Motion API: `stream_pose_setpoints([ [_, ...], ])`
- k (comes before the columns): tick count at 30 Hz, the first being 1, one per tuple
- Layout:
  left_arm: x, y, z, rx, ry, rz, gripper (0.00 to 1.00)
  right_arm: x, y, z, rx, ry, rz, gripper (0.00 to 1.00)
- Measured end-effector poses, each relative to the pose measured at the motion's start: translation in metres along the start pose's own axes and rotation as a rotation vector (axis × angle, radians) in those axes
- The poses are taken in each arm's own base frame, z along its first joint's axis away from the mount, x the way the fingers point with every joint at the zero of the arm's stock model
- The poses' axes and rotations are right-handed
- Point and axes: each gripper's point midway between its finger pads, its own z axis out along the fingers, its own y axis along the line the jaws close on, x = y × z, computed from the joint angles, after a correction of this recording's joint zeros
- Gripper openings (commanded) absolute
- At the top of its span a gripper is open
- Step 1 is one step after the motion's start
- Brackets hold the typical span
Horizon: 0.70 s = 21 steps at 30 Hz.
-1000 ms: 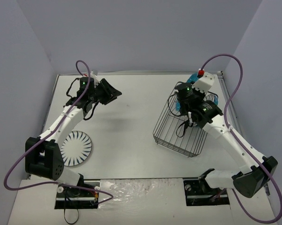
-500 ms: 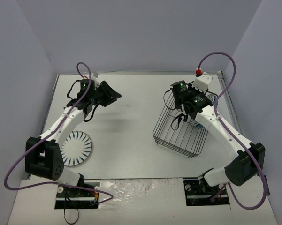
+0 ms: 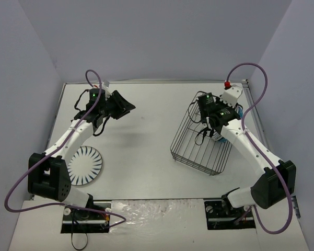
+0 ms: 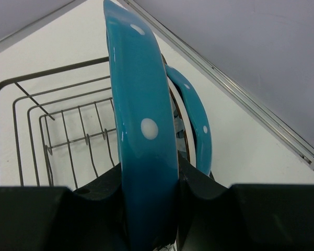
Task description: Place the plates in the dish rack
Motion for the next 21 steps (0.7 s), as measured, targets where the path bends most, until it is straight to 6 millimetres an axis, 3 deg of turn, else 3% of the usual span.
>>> stream_pose_setpoints([
  [13, 0.001, 0.002, 0.000, -0.003, 0.002, 0.000, 0.38, 0.035, -0.007, 0.007, -0.016, 0.060, -0.037, 0.00],
  [21, 0.001, 0.002, 0.000, -0.003, 0.002, 0.001, 0.38, 0.042, -0.004, 0.015, -0.034, 0.083, -0.011, 0.00],
])
